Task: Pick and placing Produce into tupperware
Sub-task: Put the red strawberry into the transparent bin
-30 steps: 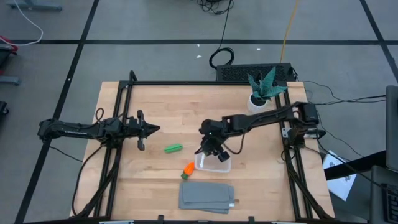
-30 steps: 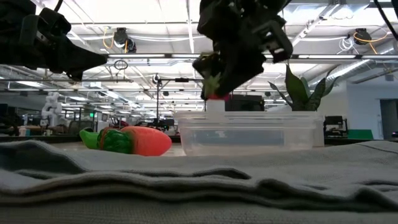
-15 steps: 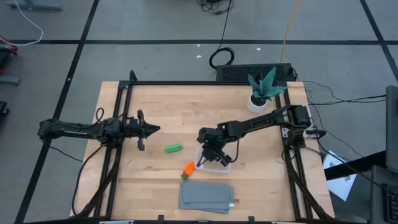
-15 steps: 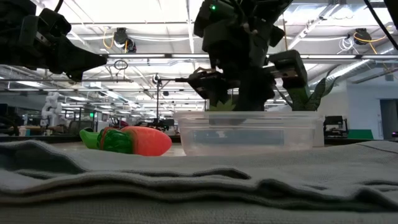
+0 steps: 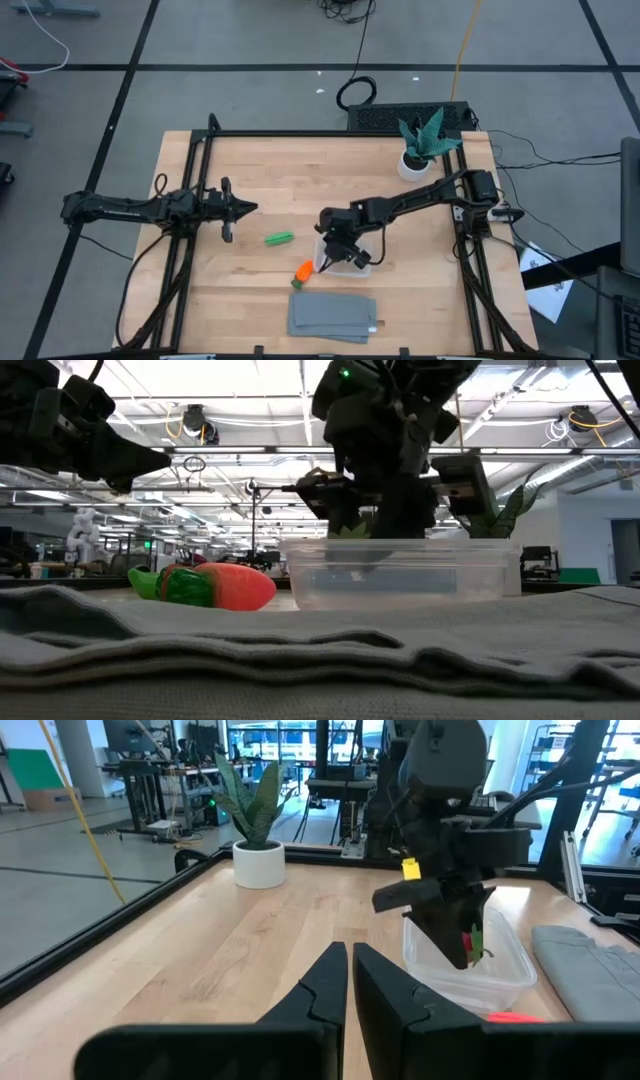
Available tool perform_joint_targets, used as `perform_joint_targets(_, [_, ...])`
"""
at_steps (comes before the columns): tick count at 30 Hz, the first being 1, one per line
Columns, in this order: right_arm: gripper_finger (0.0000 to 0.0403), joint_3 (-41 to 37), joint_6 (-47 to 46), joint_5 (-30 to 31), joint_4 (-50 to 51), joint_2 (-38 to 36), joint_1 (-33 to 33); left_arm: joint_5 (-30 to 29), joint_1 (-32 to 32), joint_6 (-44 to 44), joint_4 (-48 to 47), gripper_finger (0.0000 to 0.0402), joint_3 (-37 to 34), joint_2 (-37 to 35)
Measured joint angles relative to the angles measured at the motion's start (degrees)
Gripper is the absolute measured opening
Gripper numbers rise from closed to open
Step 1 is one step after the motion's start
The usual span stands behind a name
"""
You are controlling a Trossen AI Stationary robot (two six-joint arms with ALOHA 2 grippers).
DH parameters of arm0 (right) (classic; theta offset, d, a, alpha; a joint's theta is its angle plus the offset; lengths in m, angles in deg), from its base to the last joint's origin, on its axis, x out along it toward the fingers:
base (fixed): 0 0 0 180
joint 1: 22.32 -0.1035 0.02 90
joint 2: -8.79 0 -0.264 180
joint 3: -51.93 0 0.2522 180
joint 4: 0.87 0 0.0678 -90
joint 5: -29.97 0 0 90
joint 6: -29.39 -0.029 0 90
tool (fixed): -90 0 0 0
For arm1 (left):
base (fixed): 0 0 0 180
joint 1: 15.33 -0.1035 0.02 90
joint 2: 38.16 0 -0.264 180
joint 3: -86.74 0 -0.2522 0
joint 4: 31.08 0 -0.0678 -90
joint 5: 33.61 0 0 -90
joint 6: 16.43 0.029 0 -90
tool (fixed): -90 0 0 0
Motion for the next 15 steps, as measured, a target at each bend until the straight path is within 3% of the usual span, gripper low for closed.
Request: perform_joint_targets(15, [0.0146,-4.88,-1.98,0.04,-7.12,0.00,0.07,0.00,-0.01,-0.18,0.02,0.0024,0.00,-0.02])
